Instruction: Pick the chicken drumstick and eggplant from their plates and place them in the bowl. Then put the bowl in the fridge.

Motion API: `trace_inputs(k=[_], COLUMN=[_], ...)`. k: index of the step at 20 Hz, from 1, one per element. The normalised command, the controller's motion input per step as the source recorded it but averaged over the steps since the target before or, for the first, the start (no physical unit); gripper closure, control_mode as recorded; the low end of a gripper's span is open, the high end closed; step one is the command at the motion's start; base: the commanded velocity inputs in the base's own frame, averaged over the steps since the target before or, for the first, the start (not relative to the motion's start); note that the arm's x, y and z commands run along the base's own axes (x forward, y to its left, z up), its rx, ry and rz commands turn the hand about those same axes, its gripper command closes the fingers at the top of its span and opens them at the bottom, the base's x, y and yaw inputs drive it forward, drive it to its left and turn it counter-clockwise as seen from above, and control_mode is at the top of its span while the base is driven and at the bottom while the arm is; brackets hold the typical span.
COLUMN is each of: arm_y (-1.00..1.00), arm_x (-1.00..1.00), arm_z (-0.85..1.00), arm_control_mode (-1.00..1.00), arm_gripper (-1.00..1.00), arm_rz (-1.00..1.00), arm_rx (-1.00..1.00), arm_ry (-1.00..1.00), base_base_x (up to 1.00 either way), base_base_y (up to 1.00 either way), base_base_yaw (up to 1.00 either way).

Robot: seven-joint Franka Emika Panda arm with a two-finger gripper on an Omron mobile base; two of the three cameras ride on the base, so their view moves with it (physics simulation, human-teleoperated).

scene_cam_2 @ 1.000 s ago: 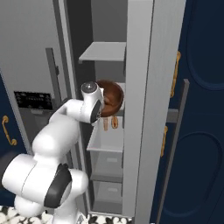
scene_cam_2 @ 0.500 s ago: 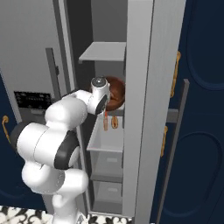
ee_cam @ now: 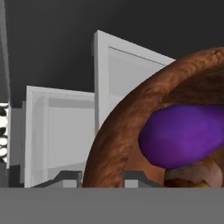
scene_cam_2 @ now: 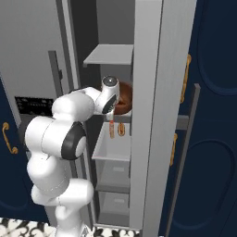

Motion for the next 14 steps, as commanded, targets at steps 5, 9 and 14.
trace_inputs(k=[5,9,14], arm_y=[0.00,0.00,0.00], arm_x=[0.35,0.13,0.35], arm_z=[-0.09,-0.29,-0.22], arm_control_mode=[-1.00,-1.00,-1.00], arm_gripper=[1.00,1.00,1.00], arm_rz=[0.04,0.04,0.02], arm_rx=[0.02,0.02,0.02], arm_ry=[-0.03,-0.07,-0.05], base_base_x=[0.00,0.00,0.00], base_base_y=[0.00,0.00,0.00], base_base_yaw=[0.00,0.00,0.00])
